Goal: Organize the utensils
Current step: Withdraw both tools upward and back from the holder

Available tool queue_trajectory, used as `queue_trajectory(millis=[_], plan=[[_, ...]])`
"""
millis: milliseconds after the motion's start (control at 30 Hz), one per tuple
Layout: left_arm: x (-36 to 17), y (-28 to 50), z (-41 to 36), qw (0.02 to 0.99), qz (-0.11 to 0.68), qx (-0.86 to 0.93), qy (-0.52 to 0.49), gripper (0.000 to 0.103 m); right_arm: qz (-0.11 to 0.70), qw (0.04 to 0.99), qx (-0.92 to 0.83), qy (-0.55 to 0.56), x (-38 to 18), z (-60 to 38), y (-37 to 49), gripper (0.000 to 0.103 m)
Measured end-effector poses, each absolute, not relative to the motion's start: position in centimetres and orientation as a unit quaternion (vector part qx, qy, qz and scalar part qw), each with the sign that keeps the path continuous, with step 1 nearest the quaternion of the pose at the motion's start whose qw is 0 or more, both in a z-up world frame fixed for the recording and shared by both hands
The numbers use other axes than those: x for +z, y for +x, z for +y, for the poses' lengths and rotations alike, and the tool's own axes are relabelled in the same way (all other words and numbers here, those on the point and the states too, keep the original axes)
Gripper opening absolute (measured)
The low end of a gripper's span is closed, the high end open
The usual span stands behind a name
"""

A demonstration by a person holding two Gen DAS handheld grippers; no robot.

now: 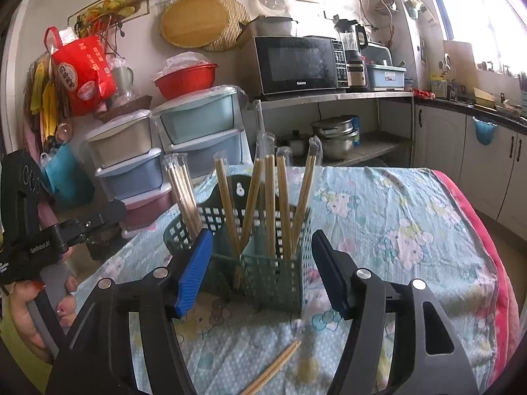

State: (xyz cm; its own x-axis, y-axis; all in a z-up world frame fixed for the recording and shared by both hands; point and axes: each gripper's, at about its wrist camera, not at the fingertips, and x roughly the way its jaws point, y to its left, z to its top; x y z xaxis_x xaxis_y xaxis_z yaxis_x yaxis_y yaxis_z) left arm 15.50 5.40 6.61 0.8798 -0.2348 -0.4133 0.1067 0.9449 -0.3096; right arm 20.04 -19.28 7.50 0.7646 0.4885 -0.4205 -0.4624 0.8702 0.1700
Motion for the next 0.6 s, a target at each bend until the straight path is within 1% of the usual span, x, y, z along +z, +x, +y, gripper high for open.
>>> queue_trajectory(millis=[600], plan=[[4.6,15.1,2.6,0.952,0.261,-0.113,-0.117,0.092,0.263,0.935,0.237,0.02,5.0,-21.5,16.9,0.061]])
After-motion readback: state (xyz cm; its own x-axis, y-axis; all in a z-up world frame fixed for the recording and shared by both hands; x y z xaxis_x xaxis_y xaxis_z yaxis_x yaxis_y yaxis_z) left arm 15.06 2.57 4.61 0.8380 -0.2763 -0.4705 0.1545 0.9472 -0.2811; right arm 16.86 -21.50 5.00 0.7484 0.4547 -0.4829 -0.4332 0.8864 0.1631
